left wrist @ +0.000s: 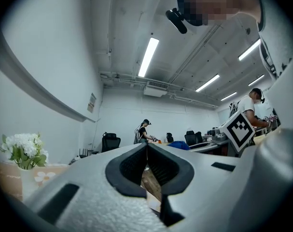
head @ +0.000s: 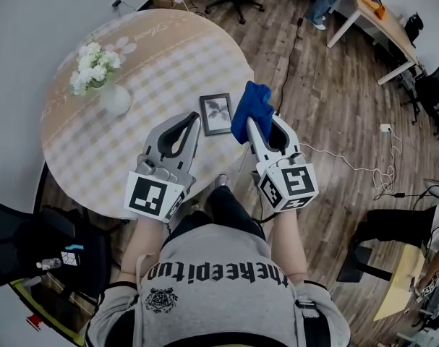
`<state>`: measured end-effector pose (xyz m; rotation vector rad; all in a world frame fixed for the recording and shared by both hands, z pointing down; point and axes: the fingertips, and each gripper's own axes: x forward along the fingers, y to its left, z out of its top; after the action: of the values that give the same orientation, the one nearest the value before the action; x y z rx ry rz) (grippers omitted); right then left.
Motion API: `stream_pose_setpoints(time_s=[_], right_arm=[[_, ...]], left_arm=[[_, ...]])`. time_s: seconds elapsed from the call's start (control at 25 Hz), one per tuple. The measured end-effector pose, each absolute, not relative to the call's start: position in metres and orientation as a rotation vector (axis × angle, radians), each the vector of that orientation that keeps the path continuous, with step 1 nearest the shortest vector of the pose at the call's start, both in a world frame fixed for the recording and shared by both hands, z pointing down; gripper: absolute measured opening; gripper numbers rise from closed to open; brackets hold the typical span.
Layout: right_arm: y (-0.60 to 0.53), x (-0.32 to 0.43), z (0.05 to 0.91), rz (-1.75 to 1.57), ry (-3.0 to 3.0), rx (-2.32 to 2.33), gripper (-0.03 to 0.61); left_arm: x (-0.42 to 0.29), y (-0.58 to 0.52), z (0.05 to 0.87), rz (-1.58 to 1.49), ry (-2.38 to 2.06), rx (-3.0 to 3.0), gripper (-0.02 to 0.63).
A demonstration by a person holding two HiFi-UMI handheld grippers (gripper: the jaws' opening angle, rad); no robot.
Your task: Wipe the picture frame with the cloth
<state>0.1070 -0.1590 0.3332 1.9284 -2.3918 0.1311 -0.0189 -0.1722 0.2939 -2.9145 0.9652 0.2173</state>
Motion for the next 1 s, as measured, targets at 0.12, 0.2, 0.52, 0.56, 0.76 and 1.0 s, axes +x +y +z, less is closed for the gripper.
stream_pose_setpoints(time_s=[0.12, 0.2, 0.52, 0.56, 0.76, 1.0], right_arm=[[-0.151, 0.104, 0.327, 0.105, -2.397, 1.954, 0.12], [-0.145, 0.101, 0.323, 0.087, -2.395, 1.974, 0.12], [-0.127, 0.09, 0.313, 0.049, -2.394, 2.021, 0.12], [-0.126, 0.088, 0.312, 0.046, -2.395, 2.02, 0.121], [-0.121, 0.083, 0.309, 0.032, -2.401, 2.008, 0.121], [-0.117, 0.081, 0.304, 0.007, -2.434, 1.972, 0.121]], left_arm=[[-0.022, -0.165, 0.293, 0.218, 0.944, -2.911, 0.018], [-0.024, -0.16, 0.291, 0.221, 0.93, -2.91, 0.018], [-0.034, -0.148, 0.292, 0.22, 0.905, -2.918, 0.018], [-0.036, -0.147, 0.291, 0.221, 0.907, -2.917, 0.018], [-0.043, -0.145, 0.289, 0.229, 0.92, -2.903, 0.018], [-0.042, -0.137, 0.282, 0.237, 0.953, -2.871, 0.018]])
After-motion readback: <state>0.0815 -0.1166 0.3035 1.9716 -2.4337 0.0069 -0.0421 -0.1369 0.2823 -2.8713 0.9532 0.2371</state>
